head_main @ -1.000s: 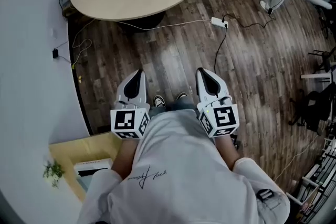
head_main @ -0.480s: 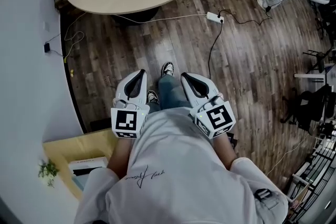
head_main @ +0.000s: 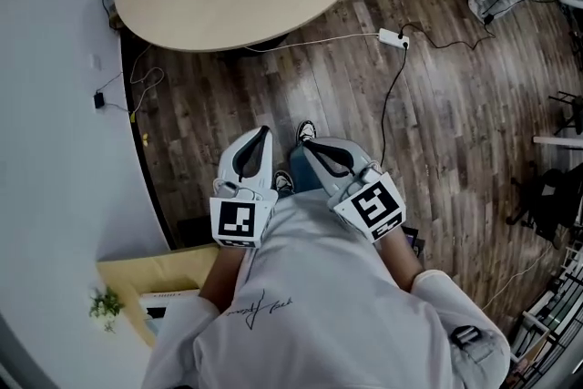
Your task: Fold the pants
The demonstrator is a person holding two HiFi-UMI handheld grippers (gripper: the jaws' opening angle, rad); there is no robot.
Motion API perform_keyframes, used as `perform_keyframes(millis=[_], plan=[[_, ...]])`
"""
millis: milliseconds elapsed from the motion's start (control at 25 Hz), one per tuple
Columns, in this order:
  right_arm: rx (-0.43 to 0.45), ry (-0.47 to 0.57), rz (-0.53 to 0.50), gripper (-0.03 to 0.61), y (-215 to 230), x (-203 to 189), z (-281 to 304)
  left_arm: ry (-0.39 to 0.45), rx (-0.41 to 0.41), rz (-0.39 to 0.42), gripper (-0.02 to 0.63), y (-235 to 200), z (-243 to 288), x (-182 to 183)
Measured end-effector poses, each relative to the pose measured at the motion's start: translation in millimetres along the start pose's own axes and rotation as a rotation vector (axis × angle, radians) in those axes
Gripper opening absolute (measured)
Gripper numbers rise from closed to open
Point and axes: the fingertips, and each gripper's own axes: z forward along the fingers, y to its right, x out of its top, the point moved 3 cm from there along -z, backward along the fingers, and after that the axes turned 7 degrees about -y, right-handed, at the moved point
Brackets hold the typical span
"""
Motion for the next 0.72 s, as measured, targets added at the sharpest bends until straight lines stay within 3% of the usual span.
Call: perform_keyframes(millis=[200,480,720], plan=[[0.002,-0.026,-0.002,-0.008,41.5,7.9,13.7,-0.039,0.038,-0.004,0.041,-15.0,38.6,11.7],[0.023,0.004,0.049,-0.006,96.0,20.7,28.5,-0.052,0.061,0.073,0.042,-27.2,87.2,42.9],[0.023,0.018,0.052,-0.006,136.5,27.6,35.9,-0.066,0.079,0.04,0.041,-33.6,122.2,53.0]])
